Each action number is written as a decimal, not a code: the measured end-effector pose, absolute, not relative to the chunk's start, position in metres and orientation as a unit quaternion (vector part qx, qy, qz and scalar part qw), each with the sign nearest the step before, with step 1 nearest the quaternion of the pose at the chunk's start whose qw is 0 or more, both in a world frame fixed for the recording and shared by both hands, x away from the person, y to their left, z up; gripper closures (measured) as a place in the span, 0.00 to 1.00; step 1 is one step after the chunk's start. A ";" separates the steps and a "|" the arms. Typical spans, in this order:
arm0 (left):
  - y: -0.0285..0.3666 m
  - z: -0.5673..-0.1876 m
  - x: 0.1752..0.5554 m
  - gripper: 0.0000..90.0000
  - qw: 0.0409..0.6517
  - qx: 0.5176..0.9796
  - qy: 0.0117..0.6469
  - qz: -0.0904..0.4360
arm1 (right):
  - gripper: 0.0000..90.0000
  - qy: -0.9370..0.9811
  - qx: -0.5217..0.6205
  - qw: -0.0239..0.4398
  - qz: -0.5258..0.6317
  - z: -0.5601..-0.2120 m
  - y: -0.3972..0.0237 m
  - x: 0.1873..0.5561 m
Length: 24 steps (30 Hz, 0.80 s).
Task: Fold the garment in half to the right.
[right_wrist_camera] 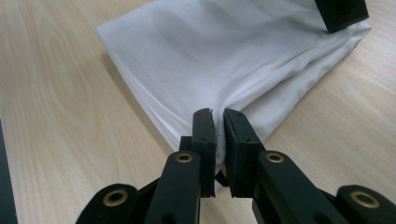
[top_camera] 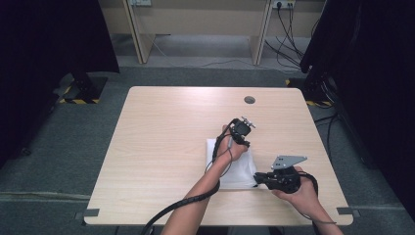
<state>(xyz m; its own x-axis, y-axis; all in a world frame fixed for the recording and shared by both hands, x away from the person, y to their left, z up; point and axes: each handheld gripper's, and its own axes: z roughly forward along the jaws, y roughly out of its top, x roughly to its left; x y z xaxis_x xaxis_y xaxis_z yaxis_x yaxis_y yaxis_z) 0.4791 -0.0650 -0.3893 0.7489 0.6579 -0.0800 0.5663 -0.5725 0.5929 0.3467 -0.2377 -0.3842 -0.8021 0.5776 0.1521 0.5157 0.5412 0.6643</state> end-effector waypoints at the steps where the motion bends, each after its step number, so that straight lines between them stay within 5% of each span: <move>1: -0.066 -0.390 0.479 0.77 0.305 0.884 0.345 0.074 | 0.93 0.879 0.311 0.040 0.360 -0.385 -0.238 0.346; 24: -0.070 -0.395 0.478 0.75 0.304 0.886 0.343 0.076 | 0.91 0.892 0.308 0.049 0.328 -0.388 -0.241 0.341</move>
<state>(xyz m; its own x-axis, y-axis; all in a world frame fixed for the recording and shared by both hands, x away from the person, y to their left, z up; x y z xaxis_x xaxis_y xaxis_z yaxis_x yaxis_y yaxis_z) 0.4776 -0.0705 -0.3951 0.7528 0.6542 -0.0731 0.5615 -0.5801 0.5900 0.3410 -0.2408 -0.3876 -0.8056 0.5812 0.1149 0.5171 0.5950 0.6153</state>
